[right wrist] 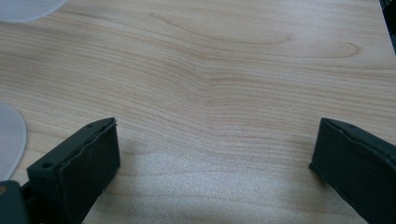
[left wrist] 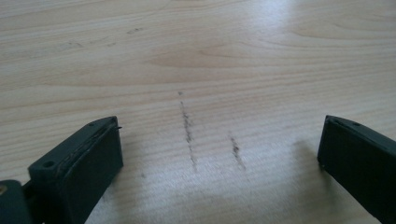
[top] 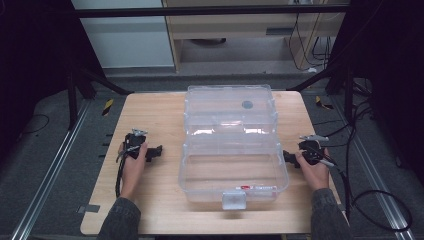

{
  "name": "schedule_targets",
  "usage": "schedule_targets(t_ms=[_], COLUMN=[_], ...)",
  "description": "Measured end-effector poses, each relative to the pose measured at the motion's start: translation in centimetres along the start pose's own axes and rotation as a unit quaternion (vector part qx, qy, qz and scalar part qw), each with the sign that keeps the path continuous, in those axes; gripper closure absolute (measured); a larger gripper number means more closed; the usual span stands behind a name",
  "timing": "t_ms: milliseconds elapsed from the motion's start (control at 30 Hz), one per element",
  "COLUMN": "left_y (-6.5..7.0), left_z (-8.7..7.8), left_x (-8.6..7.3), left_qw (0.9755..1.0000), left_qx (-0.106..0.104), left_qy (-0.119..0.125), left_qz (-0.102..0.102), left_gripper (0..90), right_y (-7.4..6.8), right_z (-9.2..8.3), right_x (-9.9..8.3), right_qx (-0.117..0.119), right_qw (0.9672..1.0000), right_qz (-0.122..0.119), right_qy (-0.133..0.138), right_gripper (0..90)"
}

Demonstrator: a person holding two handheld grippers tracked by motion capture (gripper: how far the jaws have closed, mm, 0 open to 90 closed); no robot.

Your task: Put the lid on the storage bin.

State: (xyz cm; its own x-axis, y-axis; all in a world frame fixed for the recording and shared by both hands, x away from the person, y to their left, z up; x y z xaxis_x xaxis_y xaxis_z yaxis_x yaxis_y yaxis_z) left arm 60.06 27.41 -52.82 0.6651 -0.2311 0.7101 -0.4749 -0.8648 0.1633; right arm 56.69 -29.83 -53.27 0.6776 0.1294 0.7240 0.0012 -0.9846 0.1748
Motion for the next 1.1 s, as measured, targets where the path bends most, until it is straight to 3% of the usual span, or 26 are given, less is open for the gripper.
schedule_targets(t_ms=[500, 567, 600, 633, 667, 700, 767, 833, 867, 900, 967, 1000, 1033, 1067, 1100], left_y=[2.3, 2.8, 3.5, 3.5, 4.1, 4.1, 5.1, 5.5, 6.2, 6.2, 7.0, 7.7, 7.7, 8.5, 8.5], left_z=[-1.3, -1.6, -2.2, -2.2, -2.9, -2.9, -4.4, -4.9, -5.9, -5.9, -6.8, -7.7, -7.7, -8.7, -8.7], left_x=[-1.7, -1.9, -1.9, -1.9, -1.8, -1.8, -1.3, -1.3, -1.4, -1.4, -1.5, -1.2, -1.2, -0.6, -0.6], left_qw=[0.9983, 0.9975, 0.9963, 0.9963, 0.9951, 0.9951, 0.9930, 0.9917, 0.9893, 0.9893, 0.9865, 0.9840, 0.9840, 0.9806, 0.9806], left_qx=[-0.042, -0.046, -0.042, -0.042, -0.042, -0.042, -0.056, -0.064, -0.071, -0.071, -0.077, -0.082, -0.082, -0.086, -0.086], left_qy=[-0.011, -0.020, -0.026, -0.026, -0.023, -0.023, -0.007, -0.007, -0.016, -0.016, -0.030, -0.036, -0.036, -0.041, -0.041], left_qz=[0.039, 0.050, 0.070, 0.070, 0.087, 0.087, 0.104, 0.111, 0.126, 0.126, 0.142, 0.154, 0.154, 0.171, 0.171], left_gripper=[0.0, 3.5, 3.1, 3.1, 3.2, 3.3, 3.5, 3.4, 3.1, 3.1, 3.1, 3.2, 3.3, 3.3, 3.3], right_y=[0.1, 0.3, 0.5, 0.5, 0.6, 0.6, 1.1, 1.2, 1.4, 1.4, 1.5, 1.8, 1.8, 2.2, 2.2], right_z=[-0.3, -0.5, -0.7, -0.7, -1.2, -1.2, -2.8, -3.6, -5.4, -5.4, -7.2, -8.8, -8.8, -10.3, -10.3], right_x=[-0.3, -0.4, -0.7, -0.7, -1.0, -1.0, -1.0, -1.0, -1.1, -1.1, -1.0, -0.5, -0.5, 0.5, 0.5], right_qx=[0.016, 0.018, 0.020, 0.020, 0.024, 0.024, 0.013, 0.010, 0.005, 0.005, 0.005, -0.001, -0.001, -0.014, -0.014], right_qw=[0.9998, 0.9997, 0.9996, 0.9996, 0.9992, 0.9992, 0.9979, 0.9973, 0.9945, 0.9945, 0.9903, 0.9845, 0.9845, 0.9785, 0.9785], right_qz=[-0.012, -0.013, -0.016, -0.016, -0.027, -0.027, -0.057, -0.066, -0.097, -0.097, -0.133, -0.169, -0.169, -0.200, -0.200], right_qy=[0.005, 0.010, 0.013, 0.013, 0.018, 0.018, 0.029, 0.033, 0.040, 0.040, 0.040, 0.045, 0.045, 0.050, 0.050], right_gripper=[1.8, 4.4, 6.1, 6.1, 7.2, 7.2, 7.7, 7.7, 7.7, 7.7, 7.0, 9.2, 9.2, 12.8, 12.8])
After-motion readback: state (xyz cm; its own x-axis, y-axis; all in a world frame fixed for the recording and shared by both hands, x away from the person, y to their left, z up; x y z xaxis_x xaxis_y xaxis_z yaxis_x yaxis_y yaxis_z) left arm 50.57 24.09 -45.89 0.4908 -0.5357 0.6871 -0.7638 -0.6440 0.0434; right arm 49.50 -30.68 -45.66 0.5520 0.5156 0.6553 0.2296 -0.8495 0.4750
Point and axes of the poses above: each handheld gripper's, and its own axes: z roughly forward along the jaws, x roughly out of its top, y roughly to its right, the point moved 3 cm from there along z, roughly forward along the jaws, and after that the axes turned 15 degrees about -x, right-handed, at the moved point
